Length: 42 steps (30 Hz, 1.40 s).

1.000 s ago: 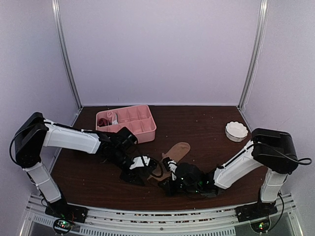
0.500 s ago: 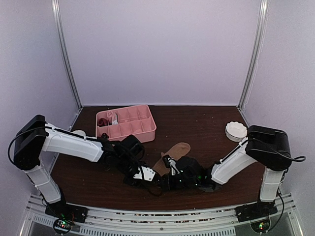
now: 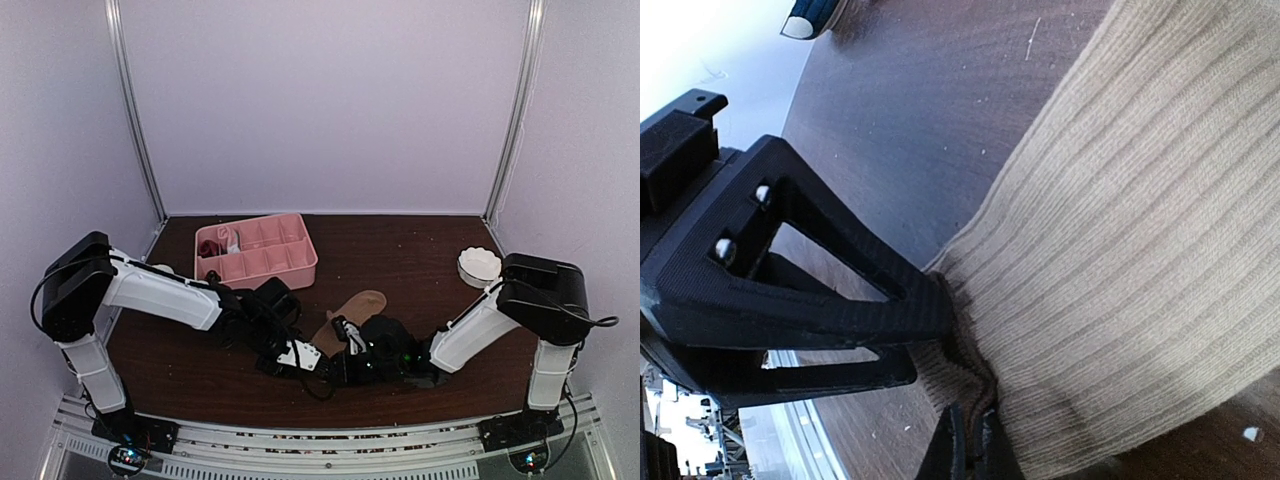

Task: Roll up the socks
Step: Roll the sock at the center of the board.

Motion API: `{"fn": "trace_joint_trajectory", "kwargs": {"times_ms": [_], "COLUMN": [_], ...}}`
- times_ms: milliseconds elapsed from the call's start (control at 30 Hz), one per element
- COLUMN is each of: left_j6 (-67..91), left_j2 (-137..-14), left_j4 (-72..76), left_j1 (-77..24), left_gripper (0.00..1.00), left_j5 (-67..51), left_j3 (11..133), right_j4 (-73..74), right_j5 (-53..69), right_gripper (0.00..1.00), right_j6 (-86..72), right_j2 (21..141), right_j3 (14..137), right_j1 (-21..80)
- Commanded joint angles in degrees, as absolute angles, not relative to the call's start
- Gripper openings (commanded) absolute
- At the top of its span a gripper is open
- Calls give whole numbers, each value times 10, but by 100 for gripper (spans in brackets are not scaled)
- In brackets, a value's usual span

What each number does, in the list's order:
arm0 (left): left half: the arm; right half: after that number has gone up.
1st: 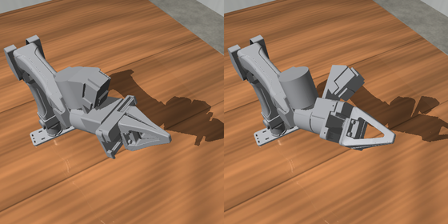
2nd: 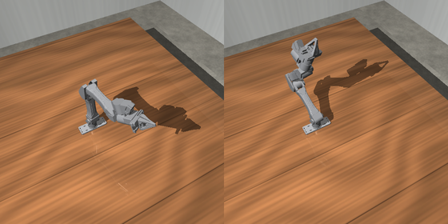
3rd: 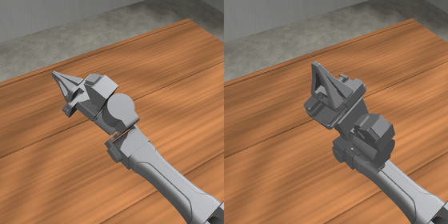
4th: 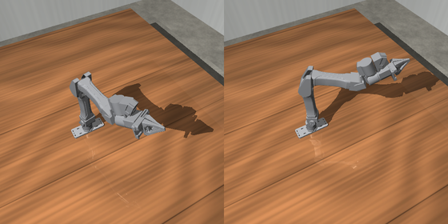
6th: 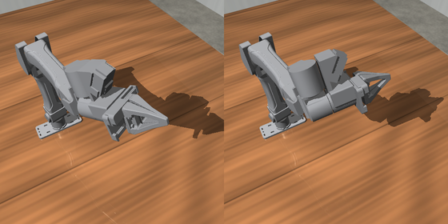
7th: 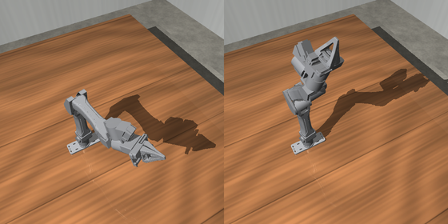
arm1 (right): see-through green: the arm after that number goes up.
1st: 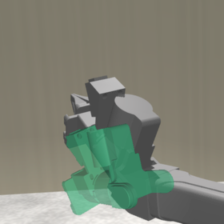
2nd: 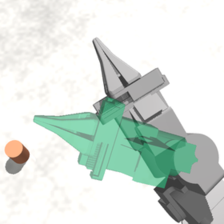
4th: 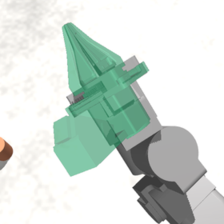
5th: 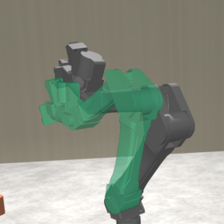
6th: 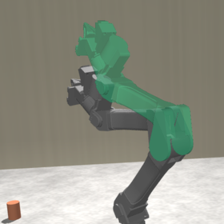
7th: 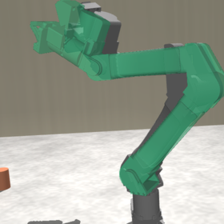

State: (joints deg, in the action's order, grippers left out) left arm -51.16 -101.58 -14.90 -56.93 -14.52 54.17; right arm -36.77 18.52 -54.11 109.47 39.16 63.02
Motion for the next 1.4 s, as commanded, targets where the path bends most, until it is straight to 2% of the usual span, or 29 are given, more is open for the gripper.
{"fn": "trace_joint_trajectory", "kwargs": {"times_ms": [0, 200, 233, 333, 433, 667, 833, 933, 1000, 1033, 1067, 1100, 1133, 1200, 1267, 1367], "left_j6": [-529, -542, -538, -520, -489, -440, -430, -427, -428, -428, -428, -424, -421, -414, -408, -404], "left_j2": [-1043, -1061, -1069, -1075, -1093, -1124, -1145, -1166, -1182, -1189, -1196, -1200, -1205, -1216, -1230, -1266], "left_j4": [-150, -162, -175, -204, -264, -359, -417, -462, -494, -507, -517, -522, -526, -538, -558, -599], "left_j1": [-572, -576, -577, -576, -568, -540, -532, -529, -528, -528, -527, -526, -525, -519, -512, -500], "left_gripper": [32, 17, 6, 0, 0, 0, 0, 0, 0, 0, 0, 0, 0, 0, 0, 0], "left_j5": [-123, -111, -112, -129, -171, -277, -321, -351, -367, -374, -379, -383, -388, -402, -420, -444], "left_j3": [554, 555, 556, 567, 601, 652, 684, 719, 742, 753, 761, 769, 775, 790, 808, 849], "right_j4": [-275, -300, -309, -310, -292, -223, -171, -126, -117, -117, -99, -80, -121, -245, -323, -326], "right_j5": [220, 230, 217, 197, 155, -49, -175, -319, -357, -370, -393, -412, -394, -344, -358, -384], "right_gripper": [0, 0, 3, 10, 19, 46, 51, 52, 54, 63, 94, 99, 100, 100, 100, 100], "right_j6": [-557, -562, -556, -546, -521, -454, -409, -371, -363, -375, -418, -470, -484, -415, -327, -195], "right_j2": [1128, 1123, 1113, 1099, 1073, 950, 895, 855, 837, 831, 823, 815, 807, 797, 808, 851], "right_j3": [361, 352, 345, 343, 341, 299, 294, 309, 308, 304, 300, 286, 263, 210, 192, 223], "right_j1": [630, 626, 627, 626, 626, 649, 689, 740, 749, 747, 744, 742, 736, 733, 774, 842]}}
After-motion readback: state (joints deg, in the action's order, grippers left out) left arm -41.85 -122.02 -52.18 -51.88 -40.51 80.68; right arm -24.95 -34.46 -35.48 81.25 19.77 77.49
